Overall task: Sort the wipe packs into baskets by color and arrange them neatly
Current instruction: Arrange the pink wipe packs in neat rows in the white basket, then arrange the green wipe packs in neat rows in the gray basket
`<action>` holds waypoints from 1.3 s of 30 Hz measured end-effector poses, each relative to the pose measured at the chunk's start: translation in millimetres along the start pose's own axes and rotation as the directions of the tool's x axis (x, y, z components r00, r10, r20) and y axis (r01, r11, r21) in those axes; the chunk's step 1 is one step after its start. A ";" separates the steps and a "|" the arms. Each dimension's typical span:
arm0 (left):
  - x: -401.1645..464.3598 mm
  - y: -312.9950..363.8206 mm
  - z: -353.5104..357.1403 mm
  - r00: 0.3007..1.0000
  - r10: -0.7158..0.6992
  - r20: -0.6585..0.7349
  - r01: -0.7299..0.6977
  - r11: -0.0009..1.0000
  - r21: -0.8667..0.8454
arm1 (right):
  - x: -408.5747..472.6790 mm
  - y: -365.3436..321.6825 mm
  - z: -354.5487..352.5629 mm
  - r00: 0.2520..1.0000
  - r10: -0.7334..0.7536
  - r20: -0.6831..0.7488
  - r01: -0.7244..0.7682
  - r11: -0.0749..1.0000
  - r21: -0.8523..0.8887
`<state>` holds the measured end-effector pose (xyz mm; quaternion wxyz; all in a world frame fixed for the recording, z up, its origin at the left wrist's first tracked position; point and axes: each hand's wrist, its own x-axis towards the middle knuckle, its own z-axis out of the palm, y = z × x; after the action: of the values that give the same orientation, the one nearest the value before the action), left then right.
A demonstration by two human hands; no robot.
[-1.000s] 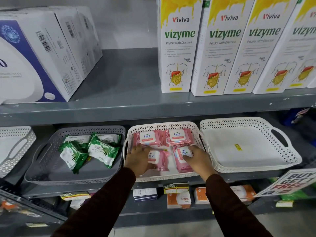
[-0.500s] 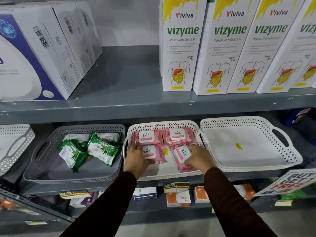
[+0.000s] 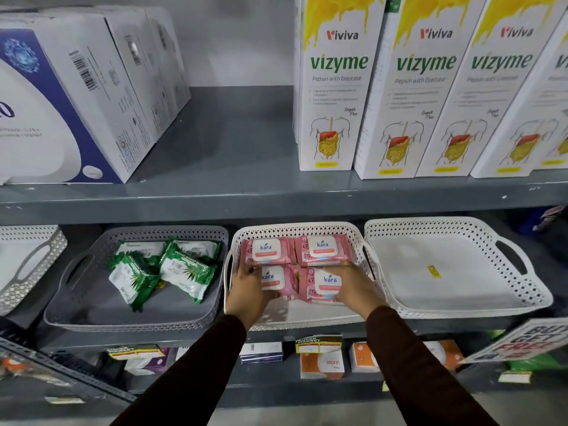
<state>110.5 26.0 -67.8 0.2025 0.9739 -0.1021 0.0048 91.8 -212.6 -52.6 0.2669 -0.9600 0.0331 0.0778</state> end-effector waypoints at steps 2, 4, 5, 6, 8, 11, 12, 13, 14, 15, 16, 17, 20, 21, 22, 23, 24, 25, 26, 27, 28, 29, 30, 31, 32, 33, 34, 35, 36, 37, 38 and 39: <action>2.0 -0.2 -0.7 0.999 -0.017 0.048 0.020 0.999 -0.047 | 1.7 0.3 2.2 0.999 0.006 -0.033 -0.003 0.998 0.070; 6.8 -4.0 1.5 0.995 -0.062 0.082 0.070 0.992 -0.102 | 5.2 -0.4 5.6 0.998 -0.014 -0.058 0.020 0.996 0.091; 7.6 -2.9 -1.1 0.996 -0.060 0.071 0.068 0.989 -0.129 | 7.6 0.4 7.2 0.998 -0.024 -0.058 0.029 0.996 0.087; 8.4 -2.7 -2.3 0.997 -0.044 0.055 0.053 0.987 -0.155 | 10.6 2.4 9.0 0.998 -0.030 -0.055 0.035 0.996 0.086; 9.2 0.5 -6.9 0.998 -0.003 0.057 0.014 0.981 -0.192 | 13.2 6.5 8.9 0.998 -0.043 -0.040 0.046 0.996 0.074; 9.7 1.4 -16.9 0.992 0.048 0.119 -0.023 0.980 -0.197 | 11.9 7.8 5.6 0.999 -0.039 -0.025 0.040 0.999 0.024; 8.7 1.6 -22.9 0.988 0.060 0.145 -0.028 0.976 -0.216 | 11.7 7.3 5.3 0.999 -0.031 -0.015 0.031 0.999 0.021; 7.2 -0.2 -29.2 0.989 0.059 0.137 -0.024 0.968 -0.249 | 11.3 4.6 4.3 1.000 -0.018 0.000 0.018 0.999 0.027; 5.6 -4.3 -35.9 0.995 0.050 0.085 -0.024 0.961 -0.275 | 10.7 1.1 2.5 1.000 -0.009 0.007 0.008 0.999 0.034; 3.0 -11.2 -44.2 0.999 0.044 -0.013 -0.046 0.960 -0.278 | 10.9 -6.7 1.3 1.000 -0.006 0.002 0.006 0.999 0.036; -1.7 -20.8 -52.7 0.992 0.029 -0.123 -0.063 0.958 -0.279 | 10.4 -17.0 1.3 1.000 -0.015 -0.026 0.016 0.999 0.040; -7.5 -32.7 -60.5 0.975 -0.007 -0.223 -0.061 0.953 -0.297 | 7.9 -30.5 1.8 0.997 -0.031 -0.071 0.034 0.998 0.049; -26.2 -85.5 -79.6 0.913 -0.256 -0.318 0.113 0.907 -0.406 | -2.2 -90.1 16.9 0.974 -0.119 -0.195 0.144 0.982 0.123; -29.5 -105.9 -81.7 0.902 -0.322 -0.286 0.195 0.898 -0.394 | -3.6 -111.4 24.3 0.965 -0.161 -0.205 0.192 0.972 0.139; -33.3 -125.5 -85.4 0.907 -0.335 -0.256 0.236 0.907 -0.349 | -1.4 -133.8 36.7 0.956 -0.212 -0.202 0.243 0.959 0.144; -37.6 -144.5 -88.2 0.920 -0.299 -0.254 0.226 0.933 -0.280 | 2.3 -155.9 51.0 0.947 -0.263 -0.182 0.291 0.946 0.146; -41.5 -162.8 -90.4 0.935 -0.233 -0.268 0.184 0.964 -0.194 | 6.6 -178.5 65.5 0.936 -0.313 -0.160 0.336 0.929 0.153; -43.6 -179.9 -92.6 0.948 -0.168 -0.269 0.147 0.984 -0.098 | 12.1 -199.6 80.7 0.928 -0.348 -0.134 0.366 0.919 0.147; -44.1 -195.0 -95.3 0.957 -0.138 -0.255 0.138 0.990 -0.017 | 17.6 -218.9 94.4 0.919 -0.378 -0.112 0.390 0.912 0.125; -43.0 -211.3 -98.3 0.966 -0.137 -0.219 0.151 0.987 0.047 | 23.5 -237.1 107.6 0.916 -0.394 -0.080 0.400 0.912 0.090; -39.1 -224.9 -100.4 0.974 -0.161 -0.162 0.178 0.980 0.093 | 28.9 -250.2 117.2 0.915 -0.401 -0.037 0.402 0.914 0.048; -33.1 -236.2 -102.1 0.979 -0.177 -0.102 0.189 0.974 0.124 | 33.5 -258.4 123.7 0.918 -0.398 0.004 0.398 0.918 0.000; -27.7 -250.0 -105.5 0.981 -0.191 -0.029 0.193 0.970 0.150 | 38.6 -265.6 130.7 0.924 -0.381 0.039 0.382 0.923 -0.046; -22.2 -265.6 -107.6 0.983 -0.179 0.041 0.171 0.972 0.159 | 42.0 -271.4 135.4 0.933 -0.355 0.061 0.359 0.930 -0.083; -19.4 -275.3 -112.6 0.985 -0.149 0.087 0.134 0.979 0.156 | 43.8 -275.4 138.4 0.943 -0.326 0.072 0.332 0.937 -0.107; -17.9 -282.4 -117.1 0.987 -0.117 0.109 0.100 0.983 0.151 | 43.3 -278.3 139.6 0.953 -0.293 0.073 0.300 0.947 -0.116; -19.3 -284.2 -123.8 0.987 -0.107 0.117 0.087 0.983 0.164 | 41.2 -281.3 139.8 0.964 -0.255 0.069 0.262 0.959 -0.113; -21.1 -285.3 -128.8 0.986 -0.109 0.123 0.084 0.977 0.196 | 38.8 -283.7 140.8 0.976 -0.208 0.069 0.215 0.972 -0.100; -24.3 -283.5 -131.9 0.985 -0.125 0.122 0.092 0.966 0.243 | 36.0 -284.3 142.0 0.984 -0.162 0.073 0.167 0.983 -0.079; -26.7 -281.7 -132.9 0.981 -0.149 0.123 0.111 0.954 0.277 | 33.2 -285.1 143.4 0.990 -0.117 0.080 0.122 0.991 -0.057; -28.7 -279.3 -134.4 0.973 -0.189 0.136 0.143 0.946 0.291 | 31.2 -286.8 145.7 0.993 -0.079 0.086 0.082 0.996 -0.032; -29.5 -276.4 -135.8 0.963 -0.225 0.151 0.176 0.943 0.283 | 29.9 -288.3 148.3 0.994 -0.051 0.097 0.052 0.999 -0.010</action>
<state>141.5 333.4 -53.5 0.0586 0.9940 -0.0183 -0.0908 132.1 110.1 -36.7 0.2643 -0.9573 -0.0050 0.1174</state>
